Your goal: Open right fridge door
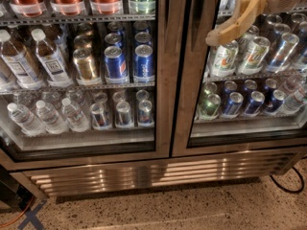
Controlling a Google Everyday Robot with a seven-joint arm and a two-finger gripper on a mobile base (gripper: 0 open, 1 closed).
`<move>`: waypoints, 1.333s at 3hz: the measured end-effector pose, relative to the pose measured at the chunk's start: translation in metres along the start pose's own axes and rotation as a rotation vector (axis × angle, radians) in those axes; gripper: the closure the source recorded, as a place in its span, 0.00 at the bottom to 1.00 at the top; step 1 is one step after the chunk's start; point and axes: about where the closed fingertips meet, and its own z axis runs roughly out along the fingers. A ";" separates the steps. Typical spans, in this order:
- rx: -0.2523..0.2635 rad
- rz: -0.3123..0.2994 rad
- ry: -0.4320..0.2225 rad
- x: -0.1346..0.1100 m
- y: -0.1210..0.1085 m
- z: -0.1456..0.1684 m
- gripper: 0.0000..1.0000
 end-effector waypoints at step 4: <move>0.005 -0.008 -0.022 -0.007 0.007 -0.001 0.00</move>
Offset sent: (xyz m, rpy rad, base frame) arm 0.0951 0.0186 0.0241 0.2250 -0.0951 0.3088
